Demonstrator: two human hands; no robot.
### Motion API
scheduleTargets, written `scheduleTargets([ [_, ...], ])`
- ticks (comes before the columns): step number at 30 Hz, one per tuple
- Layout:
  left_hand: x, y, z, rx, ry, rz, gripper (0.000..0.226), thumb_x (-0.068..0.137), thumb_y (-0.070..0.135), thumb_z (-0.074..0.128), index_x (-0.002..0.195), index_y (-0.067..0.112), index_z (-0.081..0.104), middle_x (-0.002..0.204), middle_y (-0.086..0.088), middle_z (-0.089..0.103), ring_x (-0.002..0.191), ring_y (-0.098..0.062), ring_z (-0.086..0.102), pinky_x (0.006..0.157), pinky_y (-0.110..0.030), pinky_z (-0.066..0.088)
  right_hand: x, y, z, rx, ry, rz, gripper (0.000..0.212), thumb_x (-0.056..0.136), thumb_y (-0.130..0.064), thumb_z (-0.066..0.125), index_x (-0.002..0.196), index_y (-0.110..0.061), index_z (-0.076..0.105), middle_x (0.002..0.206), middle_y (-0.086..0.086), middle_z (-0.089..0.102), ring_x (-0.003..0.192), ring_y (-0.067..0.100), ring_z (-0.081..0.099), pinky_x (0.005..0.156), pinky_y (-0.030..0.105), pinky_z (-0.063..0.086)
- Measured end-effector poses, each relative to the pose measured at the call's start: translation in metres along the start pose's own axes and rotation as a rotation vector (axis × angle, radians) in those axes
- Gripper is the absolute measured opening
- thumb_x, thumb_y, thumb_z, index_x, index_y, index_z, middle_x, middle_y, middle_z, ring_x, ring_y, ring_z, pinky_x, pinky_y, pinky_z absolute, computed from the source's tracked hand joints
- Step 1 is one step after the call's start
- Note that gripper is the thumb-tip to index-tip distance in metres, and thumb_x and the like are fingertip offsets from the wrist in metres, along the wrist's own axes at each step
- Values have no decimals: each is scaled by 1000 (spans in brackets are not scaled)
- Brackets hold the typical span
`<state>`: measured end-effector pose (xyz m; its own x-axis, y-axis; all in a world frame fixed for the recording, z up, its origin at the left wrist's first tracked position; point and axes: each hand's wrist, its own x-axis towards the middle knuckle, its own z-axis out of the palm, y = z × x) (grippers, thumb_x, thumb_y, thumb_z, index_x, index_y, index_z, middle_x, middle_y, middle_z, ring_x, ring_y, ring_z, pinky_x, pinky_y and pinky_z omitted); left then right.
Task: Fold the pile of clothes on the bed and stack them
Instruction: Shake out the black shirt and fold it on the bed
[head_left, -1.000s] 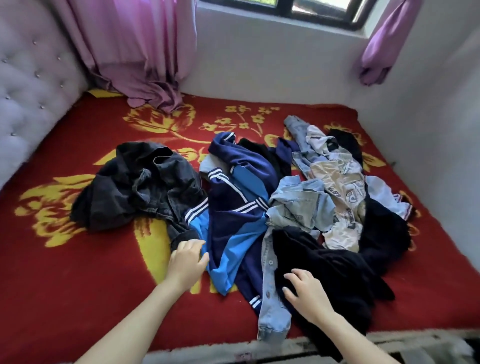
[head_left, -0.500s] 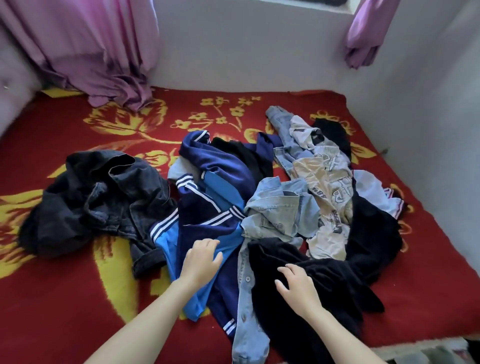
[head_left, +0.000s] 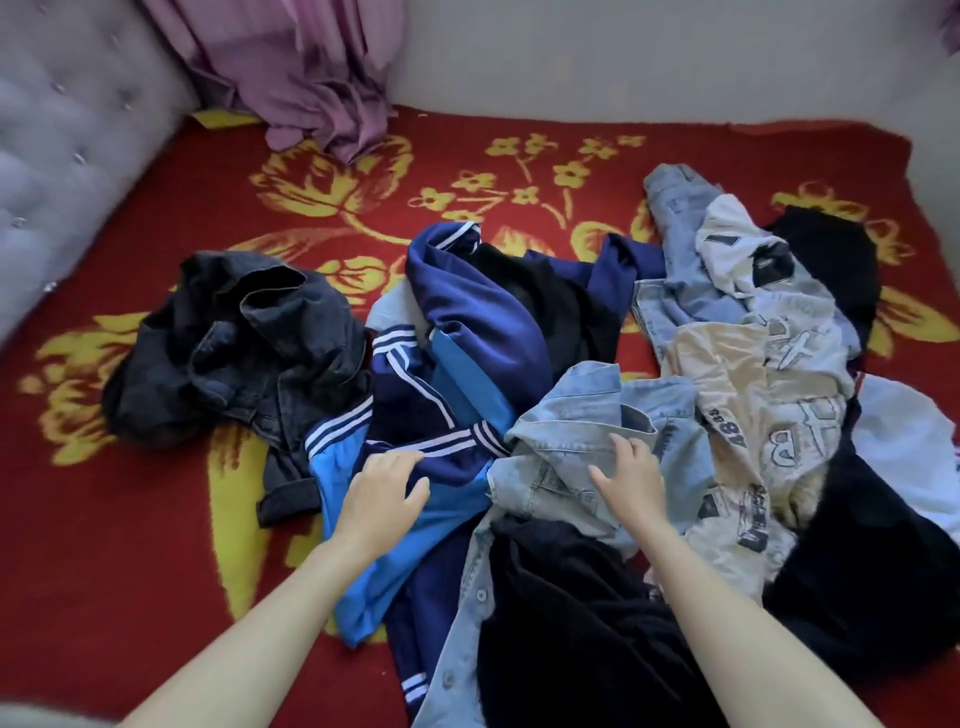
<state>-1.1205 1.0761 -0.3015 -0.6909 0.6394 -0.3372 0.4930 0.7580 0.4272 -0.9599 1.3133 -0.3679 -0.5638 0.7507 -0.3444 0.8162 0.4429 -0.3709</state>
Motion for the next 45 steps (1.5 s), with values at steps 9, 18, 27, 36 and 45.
scheduleTargets([
  [9,0,7,38,35,-78,-77,42,95,26,44,135,13,45,138,2,47,127,-20,38,104,-32,32,-4,1,41,-38,-125,-138,62,90,-42,54,142,-16,33,149,12,26,136,28,26,106,38,29],
  [18,-35,4,70,76,-202,-158,43,97,27,41,139,16,40,141,1,43,130,-19,35,103,-31,32,-83,5,92,-228,-417,-323,65,90,-37,53,146,-18,25,138,4,40,122,27,42,96,35,37],
  [27,-64,18,47,40,-122,-67,42,98,28,39,138,17,39,140,2,43,130,-17,34,102,-29,31,-101,7,42,-64,-215,-249,25,86,-18,54,110,-14,59,111,0,61,105,22,56,74,30,38],
  [36,-102,22,16,-349,-81,145,56,86,35,64,135,20,43,131,6,49,126,-12,43,105,-26,34,-147,-91,-48,382,20,-478,19,73,1,65,91,-2,69,84,10,69,77,24,61,74,32,45],
  [45,-117,-24,-93,-683,380,181,5,86,11,64,90,12,64,77,4,63,78,-15,60,70,-28,46,-207,-232,-124,561,261,-732,20,75,7,66,89,-6,70,64,-25,54,57,-6,51,58,6,38],
])
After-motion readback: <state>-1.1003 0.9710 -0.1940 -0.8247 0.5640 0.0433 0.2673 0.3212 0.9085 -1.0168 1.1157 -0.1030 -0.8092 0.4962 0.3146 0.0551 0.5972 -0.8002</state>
